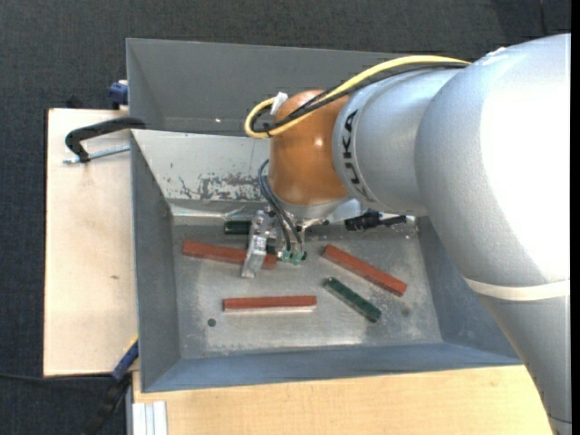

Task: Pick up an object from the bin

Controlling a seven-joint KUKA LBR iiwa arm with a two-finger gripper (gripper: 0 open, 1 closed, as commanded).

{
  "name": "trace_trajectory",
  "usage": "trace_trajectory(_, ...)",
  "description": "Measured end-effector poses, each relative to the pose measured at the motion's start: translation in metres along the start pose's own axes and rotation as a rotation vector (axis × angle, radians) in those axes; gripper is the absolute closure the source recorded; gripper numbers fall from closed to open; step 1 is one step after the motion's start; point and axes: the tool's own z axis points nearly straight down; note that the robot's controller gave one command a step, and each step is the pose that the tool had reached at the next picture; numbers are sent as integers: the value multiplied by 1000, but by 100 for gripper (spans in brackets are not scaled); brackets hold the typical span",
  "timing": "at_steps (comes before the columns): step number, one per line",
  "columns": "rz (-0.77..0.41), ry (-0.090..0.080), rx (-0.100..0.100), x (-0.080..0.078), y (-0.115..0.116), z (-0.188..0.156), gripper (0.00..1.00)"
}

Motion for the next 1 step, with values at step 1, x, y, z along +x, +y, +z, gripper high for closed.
trace_trajectory(1, -62, 0, 1, 0, -20, -127, 100)
